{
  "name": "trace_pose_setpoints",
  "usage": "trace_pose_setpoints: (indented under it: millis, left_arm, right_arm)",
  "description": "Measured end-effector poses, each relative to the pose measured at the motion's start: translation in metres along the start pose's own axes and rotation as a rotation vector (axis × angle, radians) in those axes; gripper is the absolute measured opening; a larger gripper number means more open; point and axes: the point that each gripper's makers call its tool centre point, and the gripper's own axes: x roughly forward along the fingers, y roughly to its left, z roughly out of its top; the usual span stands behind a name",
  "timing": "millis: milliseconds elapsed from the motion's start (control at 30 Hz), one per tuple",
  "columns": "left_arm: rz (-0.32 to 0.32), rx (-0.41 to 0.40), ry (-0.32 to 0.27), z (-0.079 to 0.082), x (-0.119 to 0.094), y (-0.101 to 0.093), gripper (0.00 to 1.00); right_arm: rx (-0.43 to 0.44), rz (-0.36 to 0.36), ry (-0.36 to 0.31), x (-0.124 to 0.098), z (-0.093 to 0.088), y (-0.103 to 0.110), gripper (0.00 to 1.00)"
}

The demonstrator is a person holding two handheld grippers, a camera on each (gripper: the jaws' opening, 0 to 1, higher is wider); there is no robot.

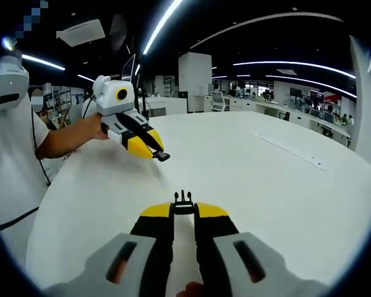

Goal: Snap the two parts of the plastic buckle together until the buckle closes and remains connected.

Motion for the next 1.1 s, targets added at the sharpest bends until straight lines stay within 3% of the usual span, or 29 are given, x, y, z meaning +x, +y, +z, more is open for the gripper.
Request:
trace_pose_setpoints:
  millis: [267,533,800,1100]
  left_arm:
    - [-0.052,0.01,0.014,-0.009,-0.003,-0.013,0.12]
    - [-0.135,0.024,-0.015,-0.013,-0.007,-0.026,0.12]
    - [-0.224,0.085,-0.023,-0.013,-0.009,-0.048,0.12]
    - [-0.275,0.12,-0.009,-0.019,-0.006,-0.061,0.12]
  right_arm:
    - [-0.017,0.068,0.0,-0.001,-0.001,0.023,0.13]
    - [-0.014,0.138,-0.003,0.0,-0.007,0.039,0.13]
    - [-0.025,0.184,0.006,0.001,-0.011,0.051,0.13]
    - [-0.033,0.211,0.002,0.0,-0.011,0.056,0.13]
